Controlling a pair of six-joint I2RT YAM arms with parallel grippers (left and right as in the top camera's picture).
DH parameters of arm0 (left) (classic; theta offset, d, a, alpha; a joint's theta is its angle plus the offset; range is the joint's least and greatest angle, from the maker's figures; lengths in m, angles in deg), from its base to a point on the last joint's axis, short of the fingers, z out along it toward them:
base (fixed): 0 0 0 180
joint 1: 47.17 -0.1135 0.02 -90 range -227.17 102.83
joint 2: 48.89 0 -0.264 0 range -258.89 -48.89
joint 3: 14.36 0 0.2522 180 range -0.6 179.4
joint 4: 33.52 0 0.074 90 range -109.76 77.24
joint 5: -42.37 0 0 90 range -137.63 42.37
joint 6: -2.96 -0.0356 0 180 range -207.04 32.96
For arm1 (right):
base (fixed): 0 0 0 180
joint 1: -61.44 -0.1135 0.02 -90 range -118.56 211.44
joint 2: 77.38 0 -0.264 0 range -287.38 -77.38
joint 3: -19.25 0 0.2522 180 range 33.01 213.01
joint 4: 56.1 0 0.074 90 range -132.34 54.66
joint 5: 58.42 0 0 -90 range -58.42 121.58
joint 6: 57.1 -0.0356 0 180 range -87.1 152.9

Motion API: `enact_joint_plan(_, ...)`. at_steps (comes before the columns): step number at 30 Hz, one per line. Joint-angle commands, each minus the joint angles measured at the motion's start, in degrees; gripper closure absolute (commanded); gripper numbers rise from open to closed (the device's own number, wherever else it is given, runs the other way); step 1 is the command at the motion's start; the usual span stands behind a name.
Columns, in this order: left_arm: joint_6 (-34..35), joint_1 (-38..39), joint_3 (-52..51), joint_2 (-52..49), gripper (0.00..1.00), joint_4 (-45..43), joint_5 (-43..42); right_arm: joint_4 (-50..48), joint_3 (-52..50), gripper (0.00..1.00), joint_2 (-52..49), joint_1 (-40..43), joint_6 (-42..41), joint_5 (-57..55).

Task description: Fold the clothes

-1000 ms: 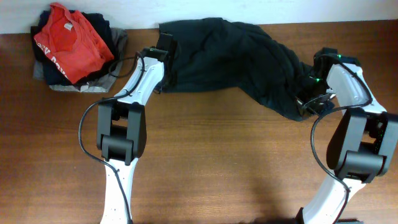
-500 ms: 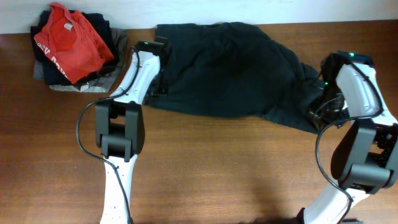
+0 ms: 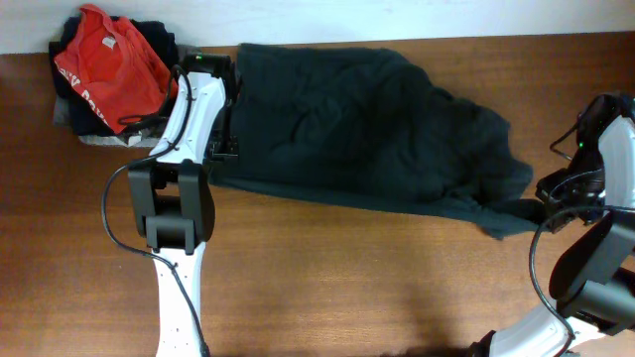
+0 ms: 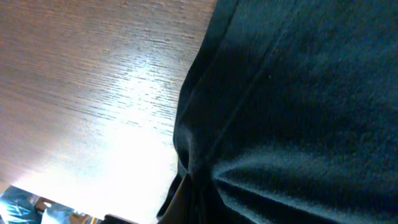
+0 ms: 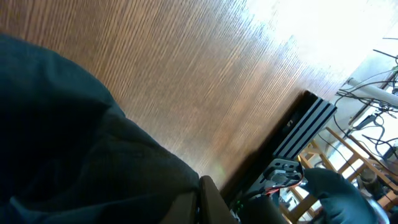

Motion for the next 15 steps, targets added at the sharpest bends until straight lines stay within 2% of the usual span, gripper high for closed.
enact_joint_plan(1, 0.7, -1.1, 1.1, -0.4, 0.99, 0.1, 2.4, 0.3, 1.1, 0.96, 1.8, 0.7, 0.3, -3.2)
enact_joint_plan(6, -1.2, -1.1, 1.1, -0.4, 0.99, 0.1, 0.8, 0.5, 1.1, 0.96, 1.9, 0.8, -0.2, -3.4)
enact_joint_plan(11, -3.9, -0.9, 1.1, 0.4, 0.99, 0.1, -3.4, 5.1, 1.1, 0.96, 2.4, 0.7, -8.3, -10.1)
enact_joint_plan(15, -3.8, -1.0, 1.0, 2.7, 0.99, 0.1, -3.4, 5.3, 1.0, 0.96, 5.3, 0.7, -8.5, -10.8)
